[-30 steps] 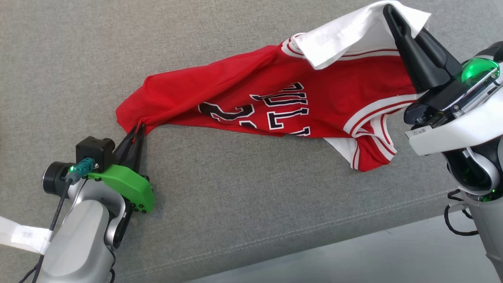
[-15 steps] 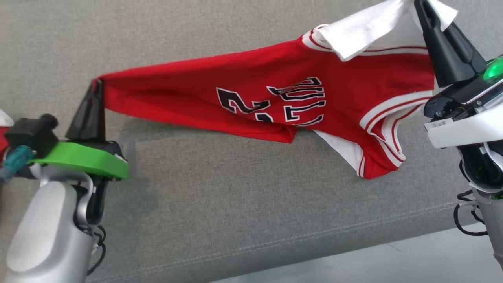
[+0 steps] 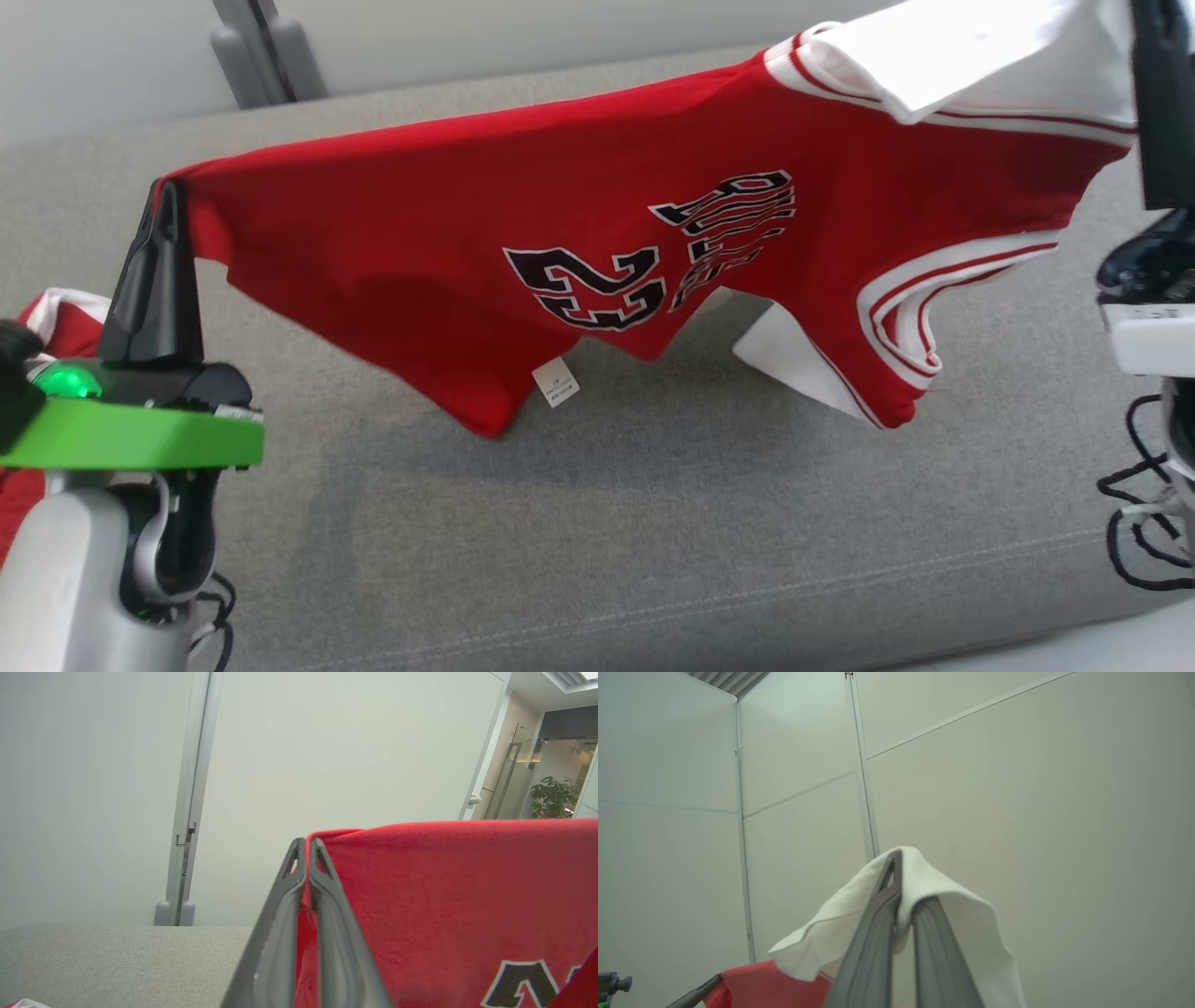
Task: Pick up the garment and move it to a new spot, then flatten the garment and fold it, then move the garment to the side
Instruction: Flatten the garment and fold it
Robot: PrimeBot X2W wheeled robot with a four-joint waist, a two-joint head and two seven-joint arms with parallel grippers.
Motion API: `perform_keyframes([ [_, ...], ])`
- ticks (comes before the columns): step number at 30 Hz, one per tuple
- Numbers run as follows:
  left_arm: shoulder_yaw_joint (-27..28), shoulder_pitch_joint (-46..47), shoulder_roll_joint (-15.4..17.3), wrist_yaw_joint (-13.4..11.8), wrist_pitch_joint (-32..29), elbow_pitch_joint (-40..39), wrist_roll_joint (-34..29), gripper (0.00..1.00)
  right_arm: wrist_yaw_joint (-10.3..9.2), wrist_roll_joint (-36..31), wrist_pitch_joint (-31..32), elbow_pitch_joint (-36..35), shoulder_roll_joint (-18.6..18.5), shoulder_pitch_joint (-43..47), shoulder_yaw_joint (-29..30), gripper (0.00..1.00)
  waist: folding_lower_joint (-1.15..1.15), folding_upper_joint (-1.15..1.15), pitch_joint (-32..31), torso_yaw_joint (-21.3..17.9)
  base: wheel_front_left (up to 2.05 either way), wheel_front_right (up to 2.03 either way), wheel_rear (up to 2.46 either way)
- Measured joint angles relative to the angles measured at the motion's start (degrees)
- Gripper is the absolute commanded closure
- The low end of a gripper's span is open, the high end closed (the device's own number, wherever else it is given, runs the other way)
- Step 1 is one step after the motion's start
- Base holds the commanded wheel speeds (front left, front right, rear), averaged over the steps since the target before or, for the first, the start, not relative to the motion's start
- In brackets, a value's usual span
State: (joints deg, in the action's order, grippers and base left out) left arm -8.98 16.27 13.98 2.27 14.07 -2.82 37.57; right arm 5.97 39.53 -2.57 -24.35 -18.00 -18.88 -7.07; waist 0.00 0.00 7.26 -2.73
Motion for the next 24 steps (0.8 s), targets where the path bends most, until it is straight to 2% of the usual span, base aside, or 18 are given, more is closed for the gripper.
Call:
perform_keyframes([
  [5,1.5,-3.7,3.4,-0.1,-3.1,-6.5,0.6,1.0,-0.1,2.1,0.7,-3.6,-2.0,0.8,3.2,1.0,0.0,0.0,-4.0,0.2,0.0,0.0,0.0],
  [10,3.2,-6.9,5.2,-0.9,-6.9,-16.0,2.3,1.0,-1.82,4.0,3.2,-9.1,-3.9,3.1,5.9,1.0,0.0,0.0,-8.0,0.3,0.0,0.0,0.0],
  [13,4.6,-9.0,5.6,-2.3,-8.9,-22.7,4.7,1.0,-2.64,5.5,4.7,-12.9,-4.4,4.5,7.1,1.0,0.0,0.0,-9.8,0.3,0.0,0.0,0.0],
  [20,9.0,-15.3,7.8,-7.1,-14.6,-34.3,5.6,1.0,-6.05,9.1,8.4,-18.5,-4.5,9.1,8.9,1.0,0.0,0.0,-11.4,-0.1,0.0,0.0,0.0],
  [24,10.0,-19.6,7.9,-7.9,-18.3,-37.7,8.2,1.0,-8.42,11.2,10.3,-18.6,-3.2,14.2,9.0,1.0,0.0,0.0,-10.1,-0.2,0.0,0.0,0.0],
])
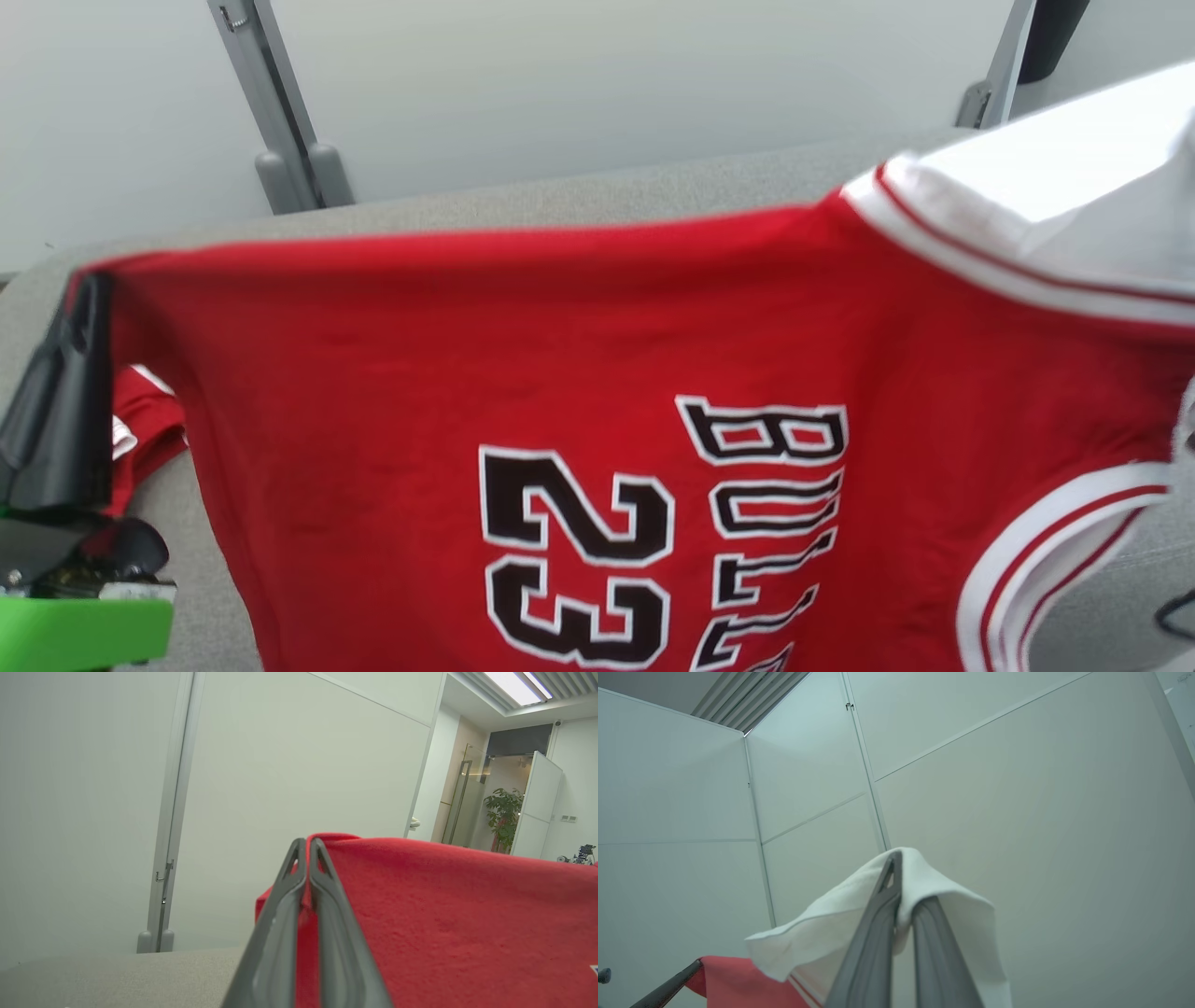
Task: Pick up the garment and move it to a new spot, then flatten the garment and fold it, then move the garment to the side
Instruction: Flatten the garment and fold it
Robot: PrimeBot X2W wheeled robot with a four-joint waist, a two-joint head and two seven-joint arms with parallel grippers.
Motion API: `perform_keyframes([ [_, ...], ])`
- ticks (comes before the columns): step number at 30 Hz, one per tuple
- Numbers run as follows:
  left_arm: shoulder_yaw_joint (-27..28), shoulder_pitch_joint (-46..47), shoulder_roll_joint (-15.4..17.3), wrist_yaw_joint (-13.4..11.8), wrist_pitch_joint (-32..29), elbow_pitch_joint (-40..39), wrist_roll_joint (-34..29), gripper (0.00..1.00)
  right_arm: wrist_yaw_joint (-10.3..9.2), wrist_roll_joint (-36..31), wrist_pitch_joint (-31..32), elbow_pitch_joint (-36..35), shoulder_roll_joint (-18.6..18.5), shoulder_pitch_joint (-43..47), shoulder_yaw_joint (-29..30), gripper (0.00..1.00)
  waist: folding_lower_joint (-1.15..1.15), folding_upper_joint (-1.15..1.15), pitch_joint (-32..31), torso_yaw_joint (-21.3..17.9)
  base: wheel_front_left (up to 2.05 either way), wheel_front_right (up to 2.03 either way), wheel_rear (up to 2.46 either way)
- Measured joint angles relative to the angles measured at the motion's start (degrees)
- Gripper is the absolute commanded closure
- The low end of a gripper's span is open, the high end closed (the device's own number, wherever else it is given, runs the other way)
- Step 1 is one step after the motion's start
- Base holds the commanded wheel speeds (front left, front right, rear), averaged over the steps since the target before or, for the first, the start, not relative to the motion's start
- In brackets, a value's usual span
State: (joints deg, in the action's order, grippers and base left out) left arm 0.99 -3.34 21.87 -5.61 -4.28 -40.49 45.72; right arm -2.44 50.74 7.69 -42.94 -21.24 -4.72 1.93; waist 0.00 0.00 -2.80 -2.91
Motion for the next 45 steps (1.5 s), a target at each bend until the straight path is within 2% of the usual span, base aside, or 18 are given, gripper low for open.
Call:
perform_keyframes([
  [4,0.3,-5.1,-0.3,-0.5,-3.4,-0.6,1.0,1.0,-1.21,2.3,1.3,0.8,2.1,5.4,-2.4,1.0,0.0,0.0,2.2,0.0,0.0,0.0,0.0],
  [8,0.1,-8.7,-0.5,-0.8,-6.0,2.0,1.1,1.0,-1.19,3.6,1.7,3.8,4.2,8.6,-6.2,1.0,0.0,0.0,5.0,0.2,0.0,0.0,0.0],
  [11,-1.4,-8.7,-1.2,-1.0,-7.3,3.6,4.0,1.0,-1.1,3.9,2.1,6.3,4.9,9.1,-8.7,1.0,0.0,0.0,7.2,0.3,0.0,0.0,0.0],
  [15,-0.5,-8.2,-0.4,-1.0,-7.9,8.1,2.4,1.0,-0.36,3.7,1.9,9.1,6.0,8.0,-10.9,1.0,0.0,0.0,10.3,0.5,0.0,0.0,0.0],
  [19,0.6,-3.1,2.0,-1.0,-9.5,12.1,0.1,1.0,0.91,2.0,1.4,13.0,7.0,0.2,-12.7,1.0,0.0,0.0,14.3,0.6,0.0,0.0,0.0],
  [23,-0.5,2.9,3.0,-1.0,-10.8,13.6,-0.2,1.0,1.36,0.3,1.4,16.2,6.9,-5.2,-13.6,1.0,0.0,0.0,17.5,0.6,0.0,0.0,0.0],
  [30,-3.4,11.0,3.5,-0.7,-12.8,16.6,0.0,1.0,1.35,-2.4,1.5,21.5,6.7,-12.2,-13.8,1.0,0.0,0.0,22.4,0.8,0.0,0.0,0.0],
  [38,-6.8,22.9,4.5,1.1,-14.5,22.0,-1.0,1.0,0.88,-5.8,2.1,27.4,6.4,-22.9,-13.6,1.0,0.0,0.0,29.0,1.8,0.0,0.0,0.0],
  [45,-8.8,32.6,3.1,1.5,-16.3,28.2,-0.6,1.0,0.33,-8.1,3.5,32.9,6.3,-34.1,-14.2,1.0,0.0,0.0,34.5,3.3,0.0,0.0,0.0],
])
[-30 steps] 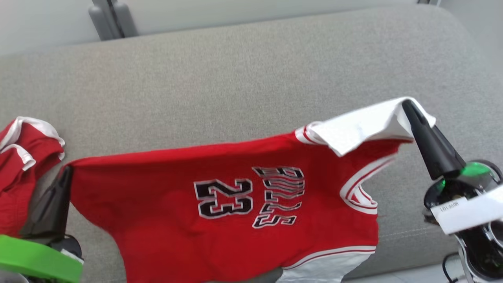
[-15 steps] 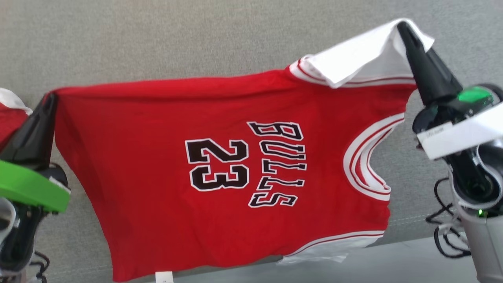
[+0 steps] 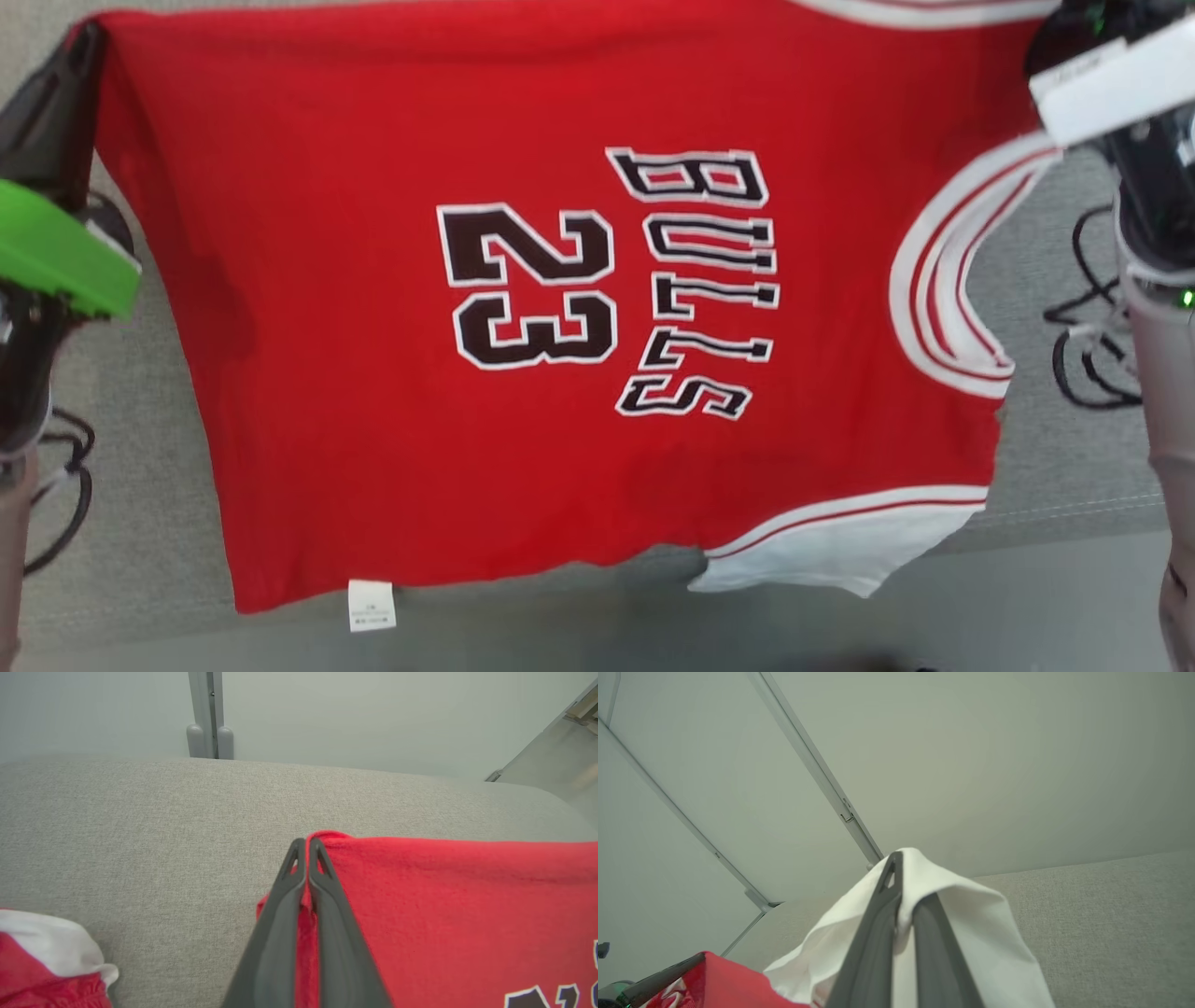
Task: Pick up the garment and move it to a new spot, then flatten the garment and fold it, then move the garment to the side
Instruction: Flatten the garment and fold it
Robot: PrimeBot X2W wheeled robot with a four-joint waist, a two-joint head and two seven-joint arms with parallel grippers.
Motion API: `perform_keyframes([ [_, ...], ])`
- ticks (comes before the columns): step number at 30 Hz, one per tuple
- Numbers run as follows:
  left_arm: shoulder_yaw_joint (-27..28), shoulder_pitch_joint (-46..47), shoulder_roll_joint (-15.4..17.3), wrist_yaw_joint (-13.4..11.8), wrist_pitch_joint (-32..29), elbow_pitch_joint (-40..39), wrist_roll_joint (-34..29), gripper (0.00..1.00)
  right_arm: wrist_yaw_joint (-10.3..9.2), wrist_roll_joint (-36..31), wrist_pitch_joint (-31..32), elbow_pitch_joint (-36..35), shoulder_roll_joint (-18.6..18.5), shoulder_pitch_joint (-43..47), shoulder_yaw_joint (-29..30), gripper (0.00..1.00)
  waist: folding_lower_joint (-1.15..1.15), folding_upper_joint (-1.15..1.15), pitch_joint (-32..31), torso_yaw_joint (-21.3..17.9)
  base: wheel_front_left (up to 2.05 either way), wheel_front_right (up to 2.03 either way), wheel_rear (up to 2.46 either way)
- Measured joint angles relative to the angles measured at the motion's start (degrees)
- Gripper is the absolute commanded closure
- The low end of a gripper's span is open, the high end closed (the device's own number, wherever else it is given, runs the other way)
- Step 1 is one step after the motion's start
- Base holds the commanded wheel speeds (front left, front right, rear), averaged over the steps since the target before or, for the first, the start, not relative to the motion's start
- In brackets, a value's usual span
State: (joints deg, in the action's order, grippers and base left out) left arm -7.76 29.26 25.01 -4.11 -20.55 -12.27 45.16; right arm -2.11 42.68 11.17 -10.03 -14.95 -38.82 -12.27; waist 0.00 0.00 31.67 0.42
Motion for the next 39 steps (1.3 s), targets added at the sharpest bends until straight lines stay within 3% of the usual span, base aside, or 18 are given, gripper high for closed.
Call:
perform_keyframes([
  [17,-4.5,20.1,-3.1,1.1,-0.1,17.6,-4.3,1.0,-0.59,-3.6,2.4,15.6,0.6,-19.9,-1.5,1.0,0.0,0.0,9.5,3.7,0.0,0.0,0.0],
  [39,-7.2,31.0,-7.3,3.1,4.9,35.5,-7.9,1.0,0.0,-7.5,-0.6,31.8,2.7,-29.0,-4.0,1.0,-0.01,0.0,12.7,5.6,0.0,0.0,0.0],
])
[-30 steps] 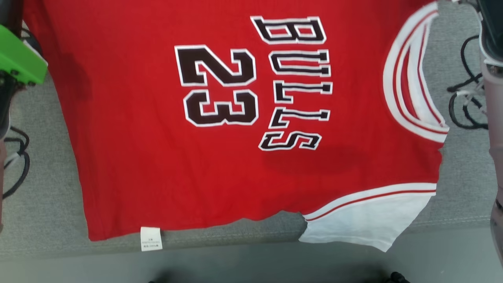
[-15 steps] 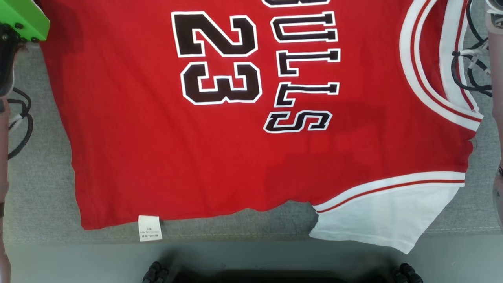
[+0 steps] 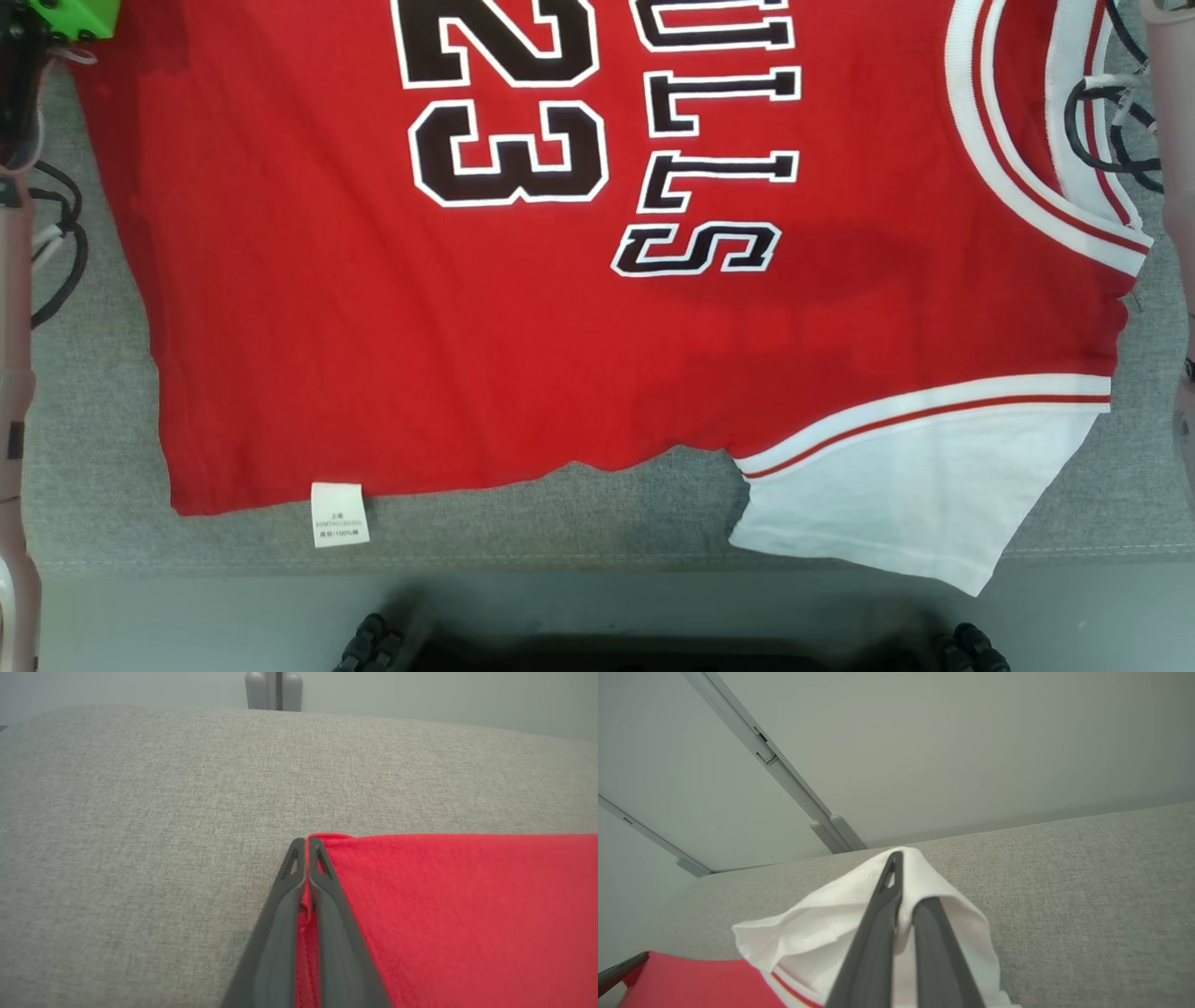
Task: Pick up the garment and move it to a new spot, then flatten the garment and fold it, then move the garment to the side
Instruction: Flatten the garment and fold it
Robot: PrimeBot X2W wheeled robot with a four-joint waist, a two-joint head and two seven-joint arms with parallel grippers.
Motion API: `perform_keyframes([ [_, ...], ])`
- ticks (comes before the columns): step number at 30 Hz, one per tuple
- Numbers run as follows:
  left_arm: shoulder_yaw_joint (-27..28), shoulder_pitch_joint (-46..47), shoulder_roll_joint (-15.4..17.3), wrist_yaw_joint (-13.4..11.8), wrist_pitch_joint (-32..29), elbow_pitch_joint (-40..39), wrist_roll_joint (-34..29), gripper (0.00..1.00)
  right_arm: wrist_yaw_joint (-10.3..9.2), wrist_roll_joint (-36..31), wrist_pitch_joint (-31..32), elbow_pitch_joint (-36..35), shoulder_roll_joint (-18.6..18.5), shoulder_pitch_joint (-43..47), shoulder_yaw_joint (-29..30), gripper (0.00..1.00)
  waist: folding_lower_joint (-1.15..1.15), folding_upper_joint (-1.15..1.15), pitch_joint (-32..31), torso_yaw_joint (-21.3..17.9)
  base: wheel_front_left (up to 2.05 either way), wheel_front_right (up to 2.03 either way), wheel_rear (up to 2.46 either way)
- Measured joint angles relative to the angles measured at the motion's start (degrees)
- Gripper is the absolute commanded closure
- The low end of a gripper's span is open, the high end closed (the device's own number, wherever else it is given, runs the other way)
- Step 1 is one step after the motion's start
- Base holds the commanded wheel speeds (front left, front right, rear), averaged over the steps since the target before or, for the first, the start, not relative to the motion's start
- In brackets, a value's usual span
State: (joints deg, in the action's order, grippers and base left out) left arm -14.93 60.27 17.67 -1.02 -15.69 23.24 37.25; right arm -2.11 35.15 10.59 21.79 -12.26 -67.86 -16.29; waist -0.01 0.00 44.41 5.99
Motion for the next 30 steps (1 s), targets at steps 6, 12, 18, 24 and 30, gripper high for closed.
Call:
perform_keyframes([
  [6,-0.5,1.0,-0.7,0.5,2.0,4.1,-1.0,0.61,0.04,-0.9,-2.9,2.8,1.3,-1.0,-0.6,0.0,0.0,0.0,-0.4,0.0,0.0,0.0,0.0],
  [12,0.0,2.6,-0.8,1.3,5.4,7.0,-1.7,0.0,0.87,-1.9,-8.4,3.7,1.7,-2.8,-0.4,0.0,0.0,0.0,-1.3,-0.1,0.0,0.0,0.0],
  [18,0.7,2.7,-0.2,2.0,7.7,10.2,-2.1,0.0,2.21,-1.9,-11.5,6.4,2.4,-2.5,-0.3,0.0,0.0,0.0,-3.0,-0.8,0.0,0.0,0.0],
  [24,1.8,2.6,2.0,2.6,9.9,14.0,-2.3,0.0,4.59,-0.9,-16.1,7.1,3.0,0.7,0.2,0.0,0.0,0.0,-5.3,-2.3,0.0,0.0,0.0],
  [30,2.0,1.4,4.8,4.1,13.6,16.3,-3.4,0.0,5.65,-3.9,-22.4,5.8,0.2,6.7,-0.5,0.0,0.0,0.0,-8.3,-4.0,0.0,0.0,0.0],
])
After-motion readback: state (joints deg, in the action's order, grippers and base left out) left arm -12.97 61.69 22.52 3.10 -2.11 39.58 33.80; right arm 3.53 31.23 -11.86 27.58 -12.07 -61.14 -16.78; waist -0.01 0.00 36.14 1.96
